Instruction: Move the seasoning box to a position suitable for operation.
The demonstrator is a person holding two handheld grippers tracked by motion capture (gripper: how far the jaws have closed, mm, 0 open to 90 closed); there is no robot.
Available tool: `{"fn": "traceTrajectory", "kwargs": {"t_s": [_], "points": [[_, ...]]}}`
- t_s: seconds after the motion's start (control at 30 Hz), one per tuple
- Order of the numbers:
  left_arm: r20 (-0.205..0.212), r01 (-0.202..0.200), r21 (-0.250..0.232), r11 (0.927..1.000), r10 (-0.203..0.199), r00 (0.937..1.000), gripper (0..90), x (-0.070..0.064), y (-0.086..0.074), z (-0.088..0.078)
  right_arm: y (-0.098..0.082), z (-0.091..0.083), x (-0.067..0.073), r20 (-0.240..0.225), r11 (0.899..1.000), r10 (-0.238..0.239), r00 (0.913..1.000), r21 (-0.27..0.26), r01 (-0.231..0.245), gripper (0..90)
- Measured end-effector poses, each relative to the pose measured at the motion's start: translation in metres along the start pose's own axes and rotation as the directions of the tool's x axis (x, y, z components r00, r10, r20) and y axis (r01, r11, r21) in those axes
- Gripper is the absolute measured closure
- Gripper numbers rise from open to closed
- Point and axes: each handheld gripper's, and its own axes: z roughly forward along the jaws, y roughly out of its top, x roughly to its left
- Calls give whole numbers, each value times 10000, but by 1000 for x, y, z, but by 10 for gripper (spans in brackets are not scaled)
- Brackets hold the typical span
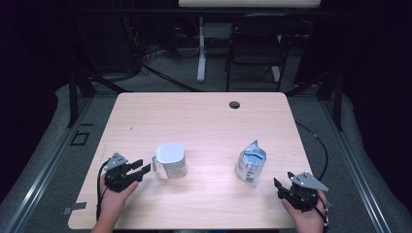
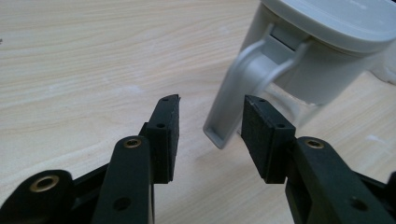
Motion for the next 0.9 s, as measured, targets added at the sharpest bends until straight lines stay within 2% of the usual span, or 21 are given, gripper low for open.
{"fn": "traceTrajectory", "kwargs": {"t_s": [0.1, 0.23, 0.4, 0.6, 0.9], "points": [[81, -67, -104, 9999, 68, 9999, 533, -2, 0, -5, 0, -1, 0, -9, 10000, -17, 10000, 0, 17, 435], [144, -130, -3, 9999, 130, 9998, 527, -2, 0, -3, 0, -2, 1, -11, 9999, -129, 9999, 50, 129, 433], [127, -321, 199, 9993, 319, 9994, 516, -5, 0, 2, -1, -3, 2, -42, 9999, -148, 9999, -21, 148, 431], [40, -358, 304, 9989, 357, 9994, 501, -4, 3, 9, -1, -4, 2, -89, 9998, -191, 9998, 68, 192, 430], [44, -513, 608, 9968, 512, 9987, 528, -6, 5, 25, -1, -4, 5, -175, 9994, -338, 9993, -35, 338, 430]]}}
